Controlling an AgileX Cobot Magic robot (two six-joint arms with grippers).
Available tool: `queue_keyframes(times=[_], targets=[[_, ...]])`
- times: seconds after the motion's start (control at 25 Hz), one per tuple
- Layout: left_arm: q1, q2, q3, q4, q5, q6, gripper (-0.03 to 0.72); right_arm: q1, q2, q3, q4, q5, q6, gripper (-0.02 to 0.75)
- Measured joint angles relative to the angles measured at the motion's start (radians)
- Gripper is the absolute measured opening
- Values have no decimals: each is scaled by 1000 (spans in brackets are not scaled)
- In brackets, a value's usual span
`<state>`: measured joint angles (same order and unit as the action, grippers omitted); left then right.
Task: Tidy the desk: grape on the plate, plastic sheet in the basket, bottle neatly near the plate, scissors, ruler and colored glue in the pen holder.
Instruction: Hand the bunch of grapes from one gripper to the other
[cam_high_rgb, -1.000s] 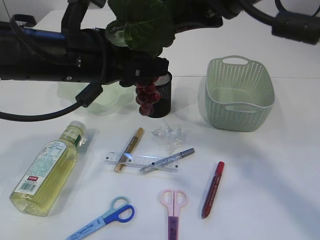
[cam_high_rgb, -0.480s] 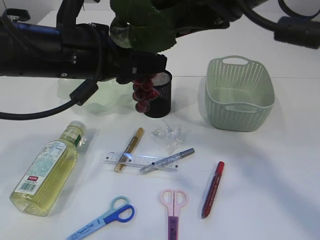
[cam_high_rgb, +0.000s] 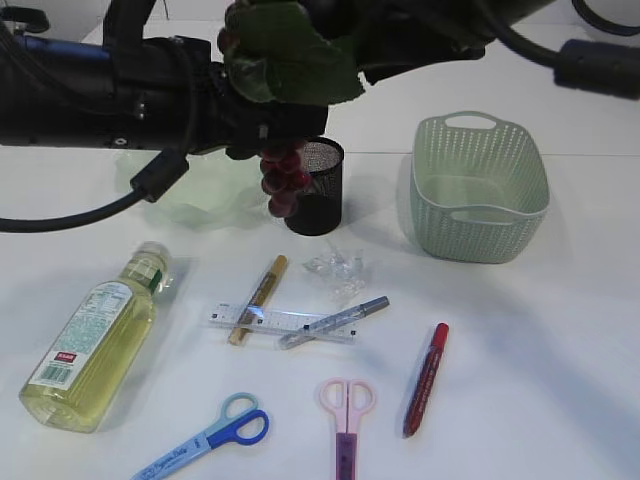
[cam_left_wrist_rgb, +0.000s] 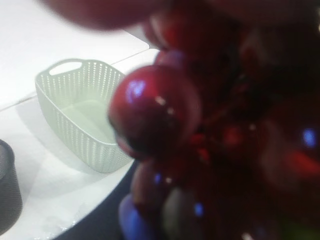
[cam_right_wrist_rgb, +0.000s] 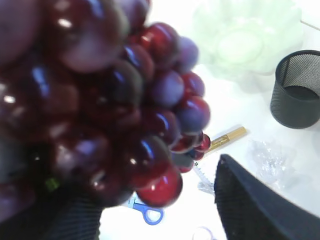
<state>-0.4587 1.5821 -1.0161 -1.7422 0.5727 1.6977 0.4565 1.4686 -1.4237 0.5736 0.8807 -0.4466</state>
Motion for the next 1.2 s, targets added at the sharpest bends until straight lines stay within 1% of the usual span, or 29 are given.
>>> queue_keyframes(times=[0.24,0.4,0.56,0.68,0.88,1.2], targets=[[6,-21,0,12,-19,-25,159,0,0,0,-10,0,27,540],[33,-21,0,18,-12,-56,159,0,0,0,-51,25,54,543],[46,-21,0,26,-2,-67,159,0,5,0,-84,32,74,544],[46,-21,0,29,4,-67,159,0,5,0,-106,40,79,545],[46,-21,0,30,7,-73,158,0,5,0,-185,73,120,545],[46,-42,0,6,12,-80,158,0,5,0,-235,98,140,545]])
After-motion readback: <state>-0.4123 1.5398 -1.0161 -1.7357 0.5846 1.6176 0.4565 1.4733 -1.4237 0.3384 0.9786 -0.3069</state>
